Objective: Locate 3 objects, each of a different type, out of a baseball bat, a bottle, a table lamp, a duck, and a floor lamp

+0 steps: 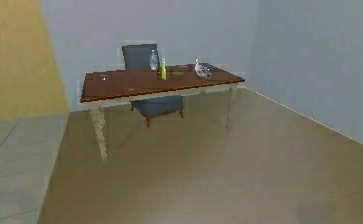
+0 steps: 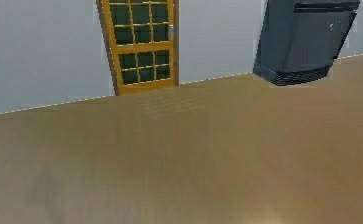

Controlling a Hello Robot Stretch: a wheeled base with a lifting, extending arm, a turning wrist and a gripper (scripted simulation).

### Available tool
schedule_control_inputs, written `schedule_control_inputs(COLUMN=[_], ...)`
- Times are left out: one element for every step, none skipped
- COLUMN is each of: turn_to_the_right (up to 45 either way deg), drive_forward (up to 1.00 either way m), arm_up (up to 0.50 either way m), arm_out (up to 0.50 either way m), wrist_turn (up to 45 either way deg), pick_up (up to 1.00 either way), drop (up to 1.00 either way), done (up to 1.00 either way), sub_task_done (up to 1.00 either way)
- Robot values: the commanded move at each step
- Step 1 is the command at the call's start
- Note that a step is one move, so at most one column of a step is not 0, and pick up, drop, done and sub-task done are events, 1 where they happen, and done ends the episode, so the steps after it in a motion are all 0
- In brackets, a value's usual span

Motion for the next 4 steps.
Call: schedule_control_inputs(turn_to_the_right=[3.0,0.0,3.0,0.0], drive_forward=[0.00,1.00,0.00,0.45], arm_up=[0.00,0.00,0.00,0.00], arm_out=[0.00,0.00,0.00,0.00], wrist_turn=[0.0,0.0,0.0,0.0], pick_up=[0.00,0.00,0.00,0.00], drop=[0.00,0.00,0.00,0.00], done=[0.00,0.00,0.00,0.00], sub_task_done=[0.00,0.00,0.00,0.00])
